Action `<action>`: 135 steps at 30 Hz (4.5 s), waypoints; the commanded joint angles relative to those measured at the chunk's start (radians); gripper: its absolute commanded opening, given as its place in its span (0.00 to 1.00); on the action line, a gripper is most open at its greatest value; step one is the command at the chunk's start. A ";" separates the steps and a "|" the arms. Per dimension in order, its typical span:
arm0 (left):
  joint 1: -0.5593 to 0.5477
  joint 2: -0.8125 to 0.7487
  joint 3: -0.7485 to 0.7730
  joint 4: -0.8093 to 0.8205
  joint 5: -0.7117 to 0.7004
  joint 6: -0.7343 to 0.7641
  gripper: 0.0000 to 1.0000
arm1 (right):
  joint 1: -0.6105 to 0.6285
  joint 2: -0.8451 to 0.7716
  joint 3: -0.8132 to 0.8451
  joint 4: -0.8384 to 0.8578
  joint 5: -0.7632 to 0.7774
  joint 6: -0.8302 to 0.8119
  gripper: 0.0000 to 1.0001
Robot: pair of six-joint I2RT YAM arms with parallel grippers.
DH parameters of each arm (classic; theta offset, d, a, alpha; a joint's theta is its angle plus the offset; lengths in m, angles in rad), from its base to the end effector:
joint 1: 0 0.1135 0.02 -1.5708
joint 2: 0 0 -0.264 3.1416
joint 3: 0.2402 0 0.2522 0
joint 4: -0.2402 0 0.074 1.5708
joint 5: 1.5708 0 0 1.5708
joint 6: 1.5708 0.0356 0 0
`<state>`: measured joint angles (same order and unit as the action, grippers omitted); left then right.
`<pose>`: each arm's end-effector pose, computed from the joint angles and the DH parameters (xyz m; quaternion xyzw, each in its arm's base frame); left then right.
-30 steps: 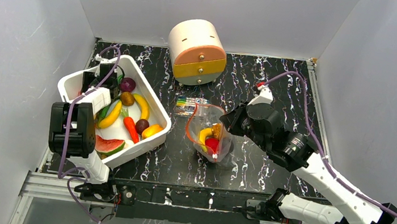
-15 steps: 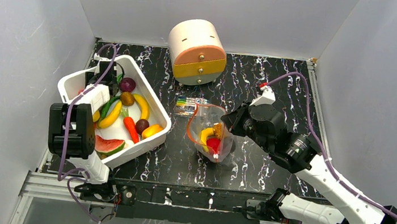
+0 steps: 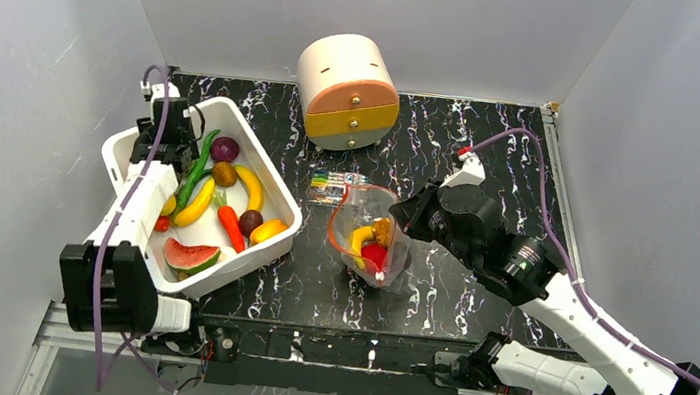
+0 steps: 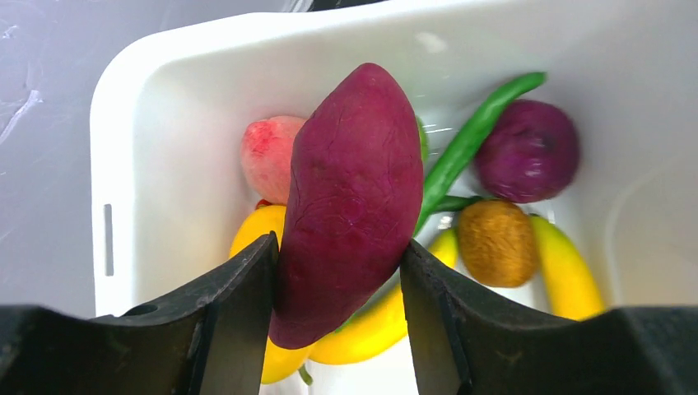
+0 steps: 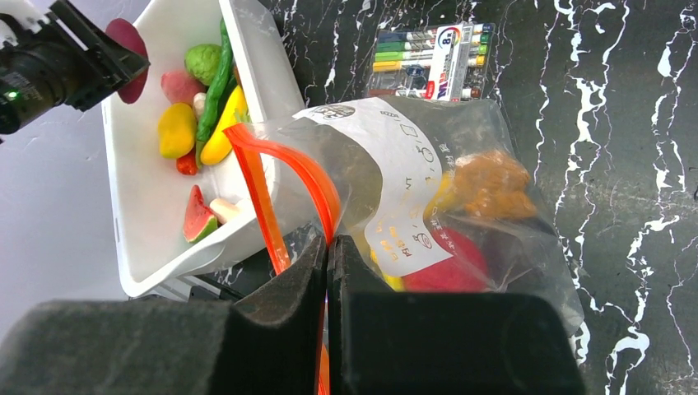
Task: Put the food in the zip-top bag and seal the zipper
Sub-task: Pick up the fake vegetable from the bin, then place the fake vegetable in the zipper food storage bag, then pick up the fake vegetable from the bin.
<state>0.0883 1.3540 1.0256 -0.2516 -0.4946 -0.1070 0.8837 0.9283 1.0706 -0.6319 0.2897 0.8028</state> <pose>0.2999 0.0435 0.2914 -0.1990 0.8376 0.2110 0.4629 0.1291 0.1414 0.3681 0.0399 0.8507 0.2980 0.4311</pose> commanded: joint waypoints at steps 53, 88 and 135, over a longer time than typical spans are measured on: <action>-0.561 -0.265 -0.002 0.034 1.259 -0.439 0.31 | 0.004 0.026 0.015 0.233 0.104 -0.129 0.00; -0.685 -0.221 0.033 0.002 1.022 -0.458 0.69 | 0.004 0.038 -0.072 0.317 -0.066 -0.086 0.00; -0.036 0.000 0.105 -0.216 0.498 -0.346 0.63 | 0.004 -0.057 -0.124 0.234 0.014 -0.088 0.00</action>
<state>0.0189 1.3155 1.1431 -0.5396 -0.0429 -0.4309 0.8837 0.8963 0.9329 -0.4458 0.2829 0.7136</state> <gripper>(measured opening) 0.638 0.010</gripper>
